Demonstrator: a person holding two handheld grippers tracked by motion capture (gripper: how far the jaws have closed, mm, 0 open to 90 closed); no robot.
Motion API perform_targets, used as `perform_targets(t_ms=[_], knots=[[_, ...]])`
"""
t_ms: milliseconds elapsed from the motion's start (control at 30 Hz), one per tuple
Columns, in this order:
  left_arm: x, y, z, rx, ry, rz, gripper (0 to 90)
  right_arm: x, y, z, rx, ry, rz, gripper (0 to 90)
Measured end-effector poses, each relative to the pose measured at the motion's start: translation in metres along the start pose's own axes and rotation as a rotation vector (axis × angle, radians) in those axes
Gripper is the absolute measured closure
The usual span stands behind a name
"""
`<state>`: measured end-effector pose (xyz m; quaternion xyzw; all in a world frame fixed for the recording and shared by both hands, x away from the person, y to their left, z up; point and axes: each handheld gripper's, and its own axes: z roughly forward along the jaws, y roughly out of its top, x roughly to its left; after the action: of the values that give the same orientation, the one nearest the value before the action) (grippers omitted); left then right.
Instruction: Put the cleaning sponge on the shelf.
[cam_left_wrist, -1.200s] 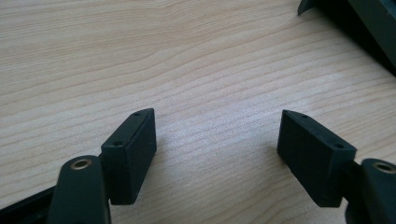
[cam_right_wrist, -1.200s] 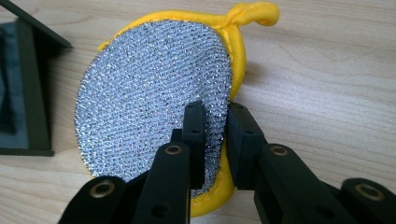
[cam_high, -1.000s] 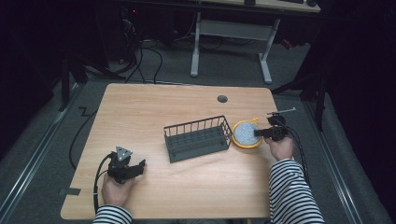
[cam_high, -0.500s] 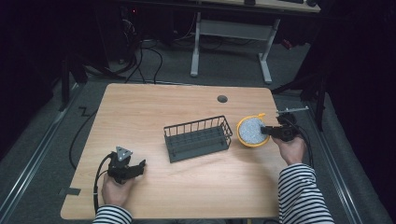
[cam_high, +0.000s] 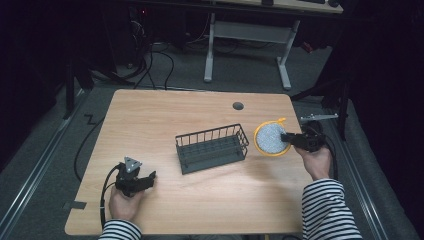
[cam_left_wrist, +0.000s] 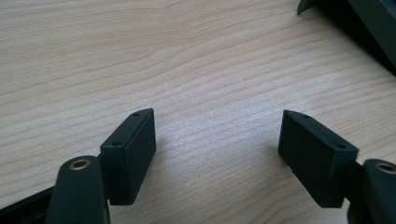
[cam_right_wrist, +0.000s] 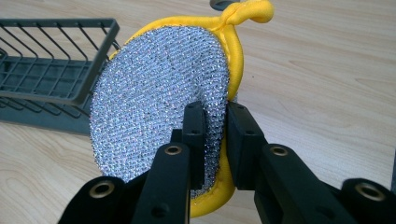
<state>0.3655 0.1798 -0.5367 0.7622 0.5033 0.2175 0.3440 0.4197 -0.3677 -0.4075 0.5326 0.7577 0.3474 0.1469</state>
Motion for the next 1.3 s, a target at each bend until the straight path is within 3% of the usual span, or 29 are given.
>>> perform_targets(t_ms=[233, 767, 1000, 1300], knots=[[0.0, 0.0, 0.0, 0.0, 0.0, 0.0, 28.3, 0.006, 0.006, -0.006, -0.012, 0.01, -0.014, 79.1], [0.0, 0.0, 0.0, 0.002, 0.0, 0.003, 28.3, 0.036, 0.035, -0.01, -0.056, 0.059, -0.089, 78.9], [0.0, 0.0, 0.0, 0.002, 0.0, 0.003, 28.3, 0.052, 0.049, 0.001, -0.07, 0.069, -0.125, 78.8], [0.0, 0.0, 0.0, 0.002, 0.001, 0.003, 28.3, 0.069, 0.063, 0.027, -0.062, 0.102, -0.137, 78.6]])
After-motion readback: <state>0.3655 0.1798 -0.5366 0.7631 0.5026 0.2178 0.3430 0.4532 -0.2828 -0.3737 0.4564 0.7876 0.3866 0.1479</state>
